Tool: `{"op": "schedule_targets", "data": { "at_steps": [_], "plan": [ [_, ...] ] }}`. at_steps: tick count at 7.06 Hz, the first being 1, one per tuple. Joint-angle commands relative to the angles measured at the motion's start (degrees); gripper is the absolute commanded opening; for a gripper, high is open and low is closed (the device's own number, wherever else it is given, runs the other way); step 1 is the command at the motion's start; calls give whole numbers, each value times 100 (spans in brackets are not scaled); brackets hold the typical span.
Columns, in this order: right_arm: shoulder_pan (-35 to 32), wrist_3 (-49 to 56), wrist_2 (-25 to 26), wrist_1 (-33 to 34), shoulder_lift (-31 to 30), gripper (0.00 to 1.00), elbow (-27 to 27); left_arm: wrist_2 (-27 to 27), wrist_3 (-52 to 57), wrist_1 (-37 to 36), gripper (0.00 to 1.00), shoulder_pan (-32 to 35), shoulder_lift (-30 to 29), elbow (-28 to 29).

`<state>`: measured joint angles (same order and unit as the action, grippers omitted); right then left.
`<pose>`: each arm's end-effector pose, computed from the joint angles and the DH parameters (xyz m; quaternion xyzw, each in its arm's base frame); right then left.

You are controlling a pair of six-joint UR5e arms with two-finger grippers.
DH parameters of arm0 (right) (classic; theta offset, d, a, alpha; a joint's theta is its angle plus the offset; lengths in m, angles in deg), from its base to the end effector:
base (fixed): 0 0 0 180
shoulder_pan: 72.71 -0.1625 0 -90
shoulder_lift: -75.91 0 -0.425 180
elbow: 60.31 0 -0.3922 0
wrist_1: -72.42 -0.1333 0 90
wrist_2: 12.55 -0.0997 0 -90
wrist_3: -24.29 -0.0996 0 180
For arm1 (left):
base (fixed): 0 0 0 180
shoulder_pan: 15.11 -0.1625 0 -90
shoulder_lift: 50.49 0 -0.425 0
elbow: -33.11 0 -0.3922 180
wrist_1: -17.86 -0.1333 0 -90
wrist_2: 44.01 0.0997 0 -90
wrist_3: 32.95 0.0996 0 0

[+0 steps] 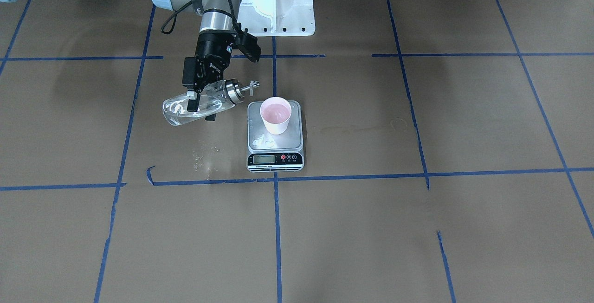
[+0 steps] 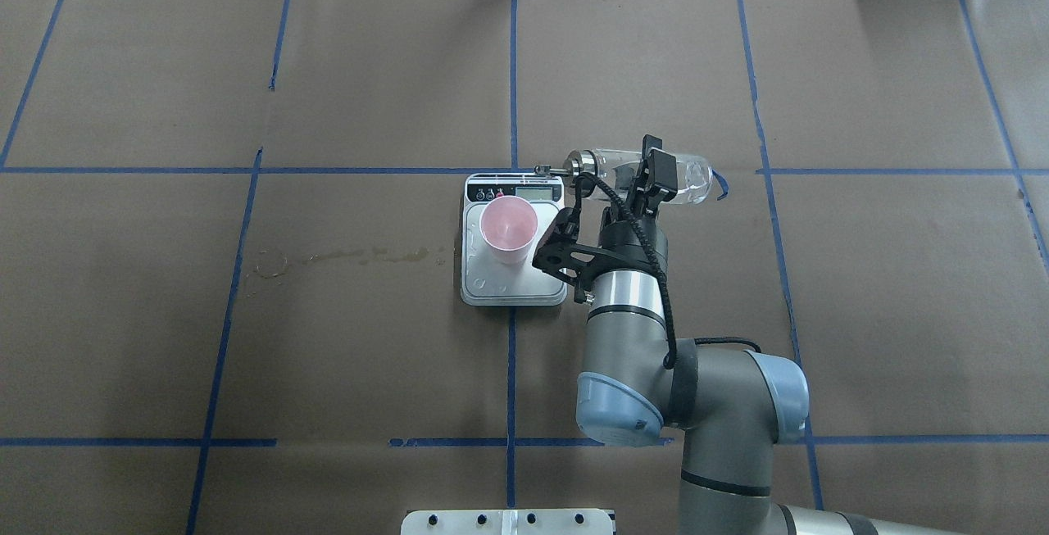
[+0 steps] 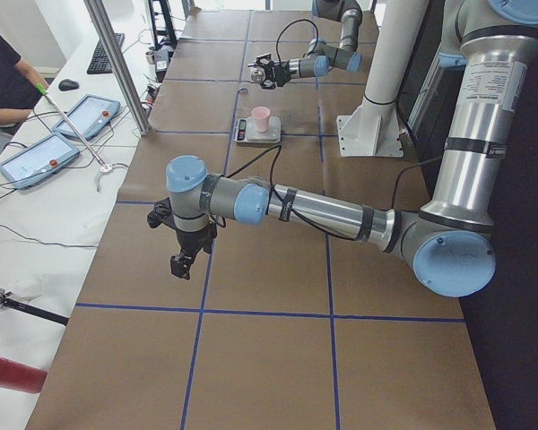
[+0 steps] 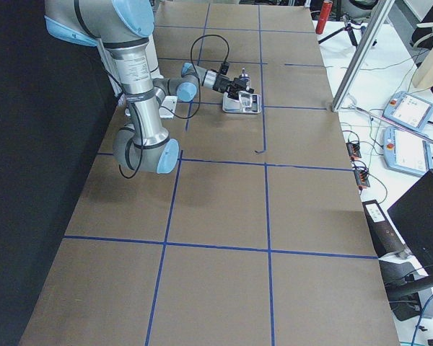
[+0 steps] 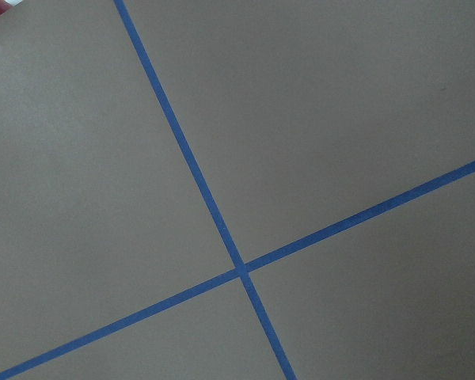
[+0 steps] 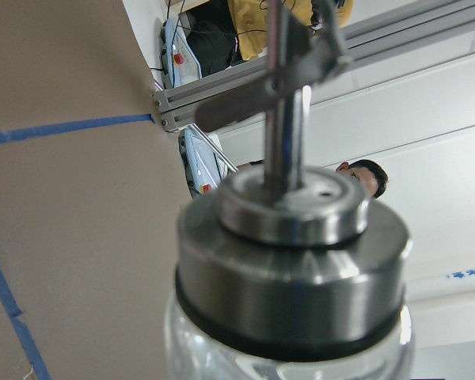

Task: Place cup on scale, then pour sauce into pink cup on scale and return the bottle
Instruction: 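Tilt the dispenser spout over the pink cup to pour sauce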

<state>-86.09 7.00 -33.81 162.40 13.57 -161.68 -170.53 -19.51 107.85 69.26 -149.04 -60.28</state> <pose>-0.5335 -0.3593 0.2572 0.5771 0.1616 -0.2211 0.7694 -0.0186 -0.5655 0.5593 0.1197 0.3042 0.1886 0.9261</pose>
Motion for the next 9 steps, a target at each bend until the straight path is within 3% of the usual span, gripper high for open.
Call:
{"op": "schedule_targets", "data": {
  "at_steps": [1,4,6,9],
  "plan": [
    [2,881,332,55,108,0,362,-5,27,0,100,28,2,93],
    [2,1509,762,63,99,0,643,-5,0,271,100,28,-6,232],
    [81,1858,956,63,99,0,645,-5,-17,649,100,28,-24,540],
    [125,2737,1325,63,186,0,566,-5,-26,660,100,28,-24,559]
  ]
}}
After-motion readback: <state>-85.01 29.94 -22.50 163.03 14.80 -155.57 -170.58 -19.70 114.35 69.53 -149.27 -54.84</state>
